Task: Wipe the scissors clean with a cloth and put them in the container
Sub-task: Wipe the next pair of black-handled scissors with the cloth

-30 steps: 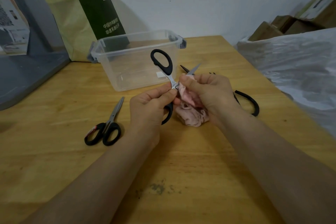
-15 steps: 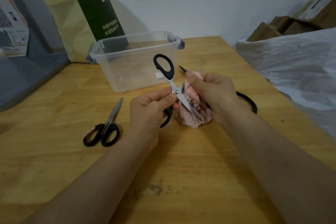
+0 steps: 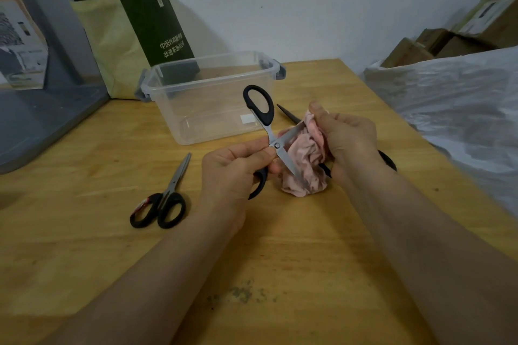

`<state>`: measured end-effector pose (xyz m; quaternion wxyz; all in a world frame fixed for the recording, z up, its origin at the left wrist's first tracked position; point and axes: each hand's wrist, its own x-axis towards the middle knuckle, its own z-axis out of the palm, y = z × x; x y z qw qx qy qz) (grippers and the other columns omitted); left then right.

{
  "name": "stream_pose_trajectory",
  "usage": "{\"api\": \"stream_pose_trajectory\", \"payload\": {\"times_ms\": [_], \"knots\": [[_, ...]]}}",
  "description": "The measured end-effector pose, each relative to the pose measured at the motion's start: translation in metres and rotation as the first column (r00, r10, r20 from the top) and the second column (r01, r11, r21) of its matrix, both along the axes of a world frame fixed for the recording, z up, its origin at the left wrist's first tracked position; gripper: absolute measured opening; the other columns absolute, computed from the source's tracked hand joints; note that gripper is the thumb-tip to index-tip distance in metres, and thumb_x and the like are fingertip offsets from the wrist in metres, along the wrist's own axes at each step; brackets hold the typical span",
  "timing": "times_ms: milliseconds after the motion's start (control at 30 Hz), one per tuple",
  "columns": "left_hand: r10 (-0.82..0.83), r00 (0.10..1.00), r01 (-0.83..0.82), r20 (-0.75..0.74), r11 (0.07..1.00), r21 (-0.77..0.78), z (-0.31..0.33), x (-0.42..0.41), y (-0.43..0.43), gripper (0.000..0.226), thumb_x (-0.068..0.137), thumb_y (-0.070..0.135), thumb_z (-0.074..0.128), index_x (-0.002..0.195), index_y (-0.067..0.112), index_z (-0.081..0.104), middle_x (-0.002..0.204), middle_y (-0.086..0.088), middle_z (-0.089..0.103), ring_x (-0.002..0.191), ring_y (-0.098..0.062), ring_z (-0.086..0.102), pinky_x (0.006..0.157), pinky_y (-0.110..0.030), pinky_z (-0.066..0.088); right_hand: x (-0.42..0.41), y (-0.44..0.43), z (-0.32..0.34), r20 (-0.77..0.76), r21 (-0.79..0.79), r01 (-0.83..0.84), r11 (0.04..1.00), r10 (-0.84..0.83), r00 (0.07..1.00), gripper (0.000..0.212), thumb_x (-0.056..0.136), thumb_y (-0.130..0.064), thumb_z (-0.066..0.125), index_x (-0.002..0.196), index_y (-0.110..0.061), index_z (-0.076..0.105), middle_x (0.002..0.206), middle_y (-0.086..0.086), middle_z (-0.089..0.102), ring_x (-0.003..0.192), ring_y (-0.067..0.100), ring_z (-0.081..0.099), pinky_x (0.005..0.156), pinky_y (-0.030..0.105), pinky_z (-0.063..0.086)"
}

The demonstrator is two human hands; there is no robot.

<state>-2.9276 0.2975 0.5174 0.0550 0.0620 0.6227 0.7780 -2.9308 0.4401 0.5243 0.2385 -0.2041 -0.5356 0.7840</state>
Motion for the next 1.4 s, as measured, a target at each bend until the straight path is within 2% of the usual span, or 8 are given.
{"api": "stream_pose_trajectory", "payload": {"times_ms": [233, 367, 533, 667, 867, 1000, 1267, 1400], "knots": [[0.318, 0.907, -0.323, -0.274, 0.946, 0.03, 0.005, -0.012, -0.011, 0.021, 0.086, 0.001, 0.063, 0.102, 0.014, 0.069, 0.076, 0.001, 0.068, 0.064, -0.003, 0.062, 0.063, -0.013, 0.051, 0.003, 0.009, 0.001, 0.058, -0.033, 0.014, 0.999, -0.012, 0.998, 0.025, 0.084, -0.026, 0.07, 0.072, -0.005, 0.067, 0.069, 0.01, 0.071, 0.061, 0.019, 0.07, 0.063, 0.032, 0.059], [0.057, 0.567, -0.53, -0.822, 0.788, -0.312, -0.012, -0.024, -0.021, 0.034, 0.083, 0.006, 0.054, 0.114, 0.015, 0.065, 0.103, 0.001, 0.06, 0.086, -0.003, 0.054, 0.074, -0.012, 0.047, 0.006, 0.001, 0.005, 0.031, -0.108, -0.248, 0.963, 0.253, 0.967, 0.019, 0.081, -0.02, 0.072, 0.078, -0.001, 0.067, 0.067, 0.01, 0.07, 0.065, 0.022, 0.068, 0.068, 0.035, 0.058], [-0.186, 0.472, -0.552, -0.862, 0.7, -0.454, -0.021, -0.036, -0.029, 0.039, 0.081, 0.011, 0.044, 0.111, 0.007, 0.069, 0.105, -0.008, 0.061, 0.091, -0.006, 0.055, 0.075, -0.012, 0.048, 0.009, 0.005, 0.005, 0.065, -0.217, -0.395, 0.893, 0.417, 0.906, 0.054, 0.059, -0.051, 0.073, 0.094, -0.01, 0.071, 0.087, 0.008, 0.073, 0.083, 0.022, 0.069, 0.078, 0.036, 0.055], [-0.161, 0.491, -0.555, -0.856, 0.7, -0.45, -0.022, -0.039, -0.031, 0.035, 0.08, -0.001, 0.053, 0.109, 0.006, 0.069, 0.106, -0.009, 0.062, 0.09, -0.014, 0.061, 0.074, -0.025, 0.055, 0.012, 0.006, 0.003, 0.103, -0.101, -0.45, 0.887, 0.46, 0.882, 0.029, 0.062, -0.025, 0.077, 0.081, -0.005, 0.07, 0.071, 0.007, 0.069, 0.061, 0.016, 0.065, 0.059, 0.028, 0.053], [0.3, 0.922, -0.351, -0.243, 0.915, -0.2, -0.005, -0.026, -0.022, 0.062, 0.076, -0.005, 0.072, 0.128, 0.02, 0.049, 0.12, 0.002, 0.054, 0.093, -0.008, 0.063, 0.08, -0.024, 0.055, 0.009, 0.005, -0.004, 0.103, 0.03, -0.487, 0.873, 0.482, 0.87, 0.022, 0.059, -0.015, 0.073, 0.073, 0.001, 0.07, 0.072, 0.012, 0.07, 0.064, 0.019, 0.065, 0.062, 0.026, 0.055], [0.003, 0.96, -0.097, 0.281, 0.941, 0.323, 0.005, -0.03, -0.025, 0.038, 0.082, -0.008, 0.061, 0.119, -0.008, 0.055, 0.093, -0.018, 0.071, 0.082, -0.02, 0.071, 0.072, -0.027, 0.059, 0.006, 0.007, -0.008, 0.102, 0.046, -0.475, 0.879, 0.469, 0.877, 0.026, 0.059, -0.016, 0.072, 0.079, 0.0, 0.07, 0.08, 0.014, 0.071, 0.072, 0.02, 0.066, 0.069, 0.028, 0.056], [0.043, 0.988, -0.055, 0.147, 0.996, 0.074, 0.004, -0.024, -0.023, 0.013, 0.086, -0.005, 0.058, 0.094, 0.004, 0.063, 0.081, -0.01, 0.074, 0.077, -0.018, 0.072, 0.045, -0.019, 0.045, 0.007, 0.021, -0.002, -0.057, 0.42, 0.148, 0.895, -0.136, 0.989, 0.021, 0.085, -0.021, 0.07, 0.105, -0.015, 0.071, 0.1, 0.004, 0.071, 0.087, 0.011, 0.069, 0.073, 0.027, 0.057], [-0.005, 0.991, 0.0, 0.132, 0.999, 0.036, 0.001, -0.022, -0.02, 0.014, 0.084, -0.005, 0.06, 0.093, 0.004, 0.067, 0.085, -0.011, 0.074, 0.085, -0.023, 0.072, 0.053, -0.021, 0.051, 0.011, -0.005, -0.002, -0.121, 0.719, 0.045, 0.694, 0.062, 0.991, 0.024, 0.083, -0.032, 0.069, 0.106, -0.024, 0.071, 0.11, -0.009, 0.058, 0.098, -0.003, 0.055, 0.082, 0.009, 0.047]]}}
